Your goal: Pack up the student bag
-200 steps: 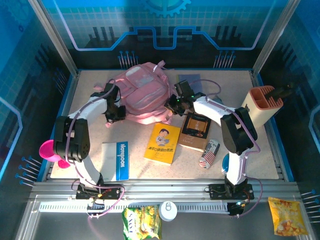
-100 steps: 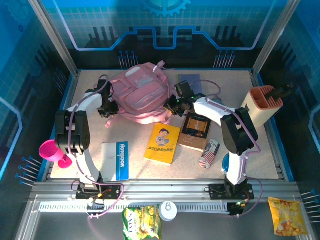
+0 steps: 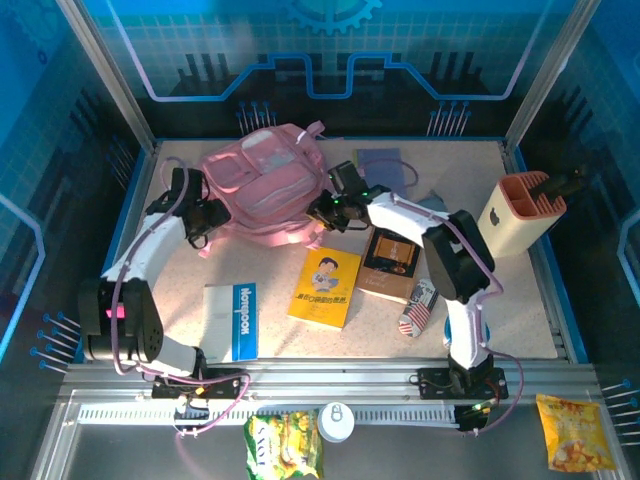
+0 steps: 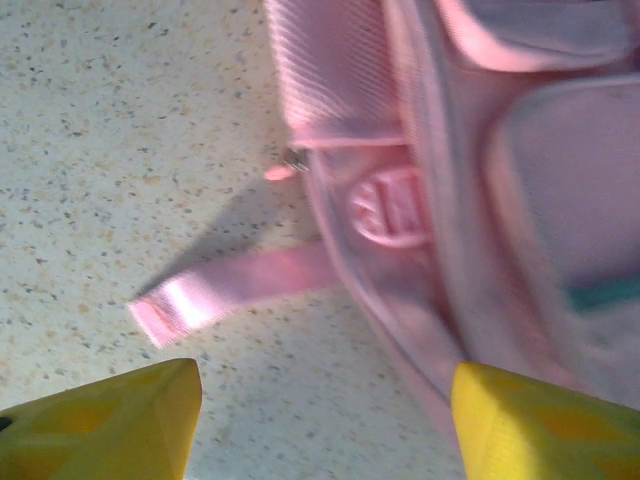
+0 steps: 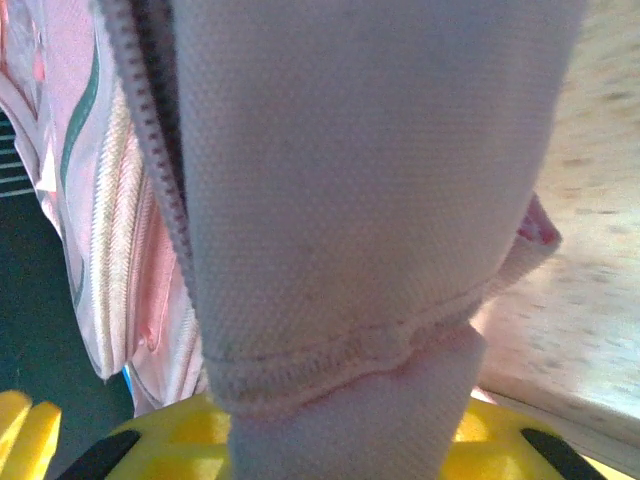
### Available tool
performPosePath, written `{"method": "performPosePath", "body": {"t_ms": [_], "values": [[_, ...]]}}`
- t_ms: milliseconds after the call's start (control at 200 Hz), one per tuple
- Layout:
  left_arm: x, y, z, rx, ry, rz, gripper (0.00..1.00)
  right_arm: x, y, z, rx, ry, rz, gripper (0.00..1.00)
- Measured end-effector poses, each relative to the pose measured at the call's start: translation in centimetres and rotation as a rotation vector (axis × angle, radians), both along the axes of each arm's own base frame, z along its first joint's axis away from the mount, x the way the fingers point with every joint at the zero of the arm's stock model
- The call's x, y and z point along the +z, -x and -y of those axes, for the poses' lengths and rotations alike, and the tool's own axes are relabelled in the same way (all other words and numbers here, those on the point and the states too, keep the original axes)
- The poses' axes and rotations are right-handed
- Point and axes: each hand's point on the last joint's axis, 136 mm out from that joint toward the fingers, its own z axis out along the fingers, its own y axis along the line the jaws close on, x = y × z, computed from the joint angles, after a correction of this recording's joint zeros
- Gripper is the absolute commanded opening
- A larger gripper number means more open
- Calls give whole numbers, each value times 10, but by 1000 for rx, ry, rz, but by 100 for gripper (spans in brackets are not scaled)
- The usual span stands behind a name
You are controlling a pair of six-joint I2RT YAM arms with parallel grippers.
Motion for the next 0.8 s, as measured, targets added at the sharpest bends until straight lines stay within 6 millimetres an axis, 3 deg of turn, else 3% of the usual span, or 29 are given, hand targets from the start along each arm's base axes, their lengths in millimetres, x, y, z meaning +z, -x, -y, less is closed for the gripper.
{"method": "performPosePath", "body": {"t_ms": [175, 295, 365, 480, 585, 690, 800], "values": [[3, 2, 12, -21, 67, 20, 73, -8, 9, -45, 137, -9, -37, 51], [-1, 3, 26, -67, 136, 21, 76, -9, 16, -49, 207, 41, -24, 63], [-3, 4, 35, -99, 181, 26, 78, -7, 17, -40, 220, 71, -1, 70], [-2, 5, 47, -137, 231, 33, 84, 4, 29, -9, 214, 125, 43, 76], [3, 6, 60, -180, 259, 45, 94, 29, 40, 22, 200, 169, 118, 77], [5, 10, 83, -243, 276, 41, 97, 55, 52, 46, 180, 203, 196, 77], [4, 16, 111, -319, 285, 27, 98, 56, 67, 63, 172, 230, 215, 74]]}}
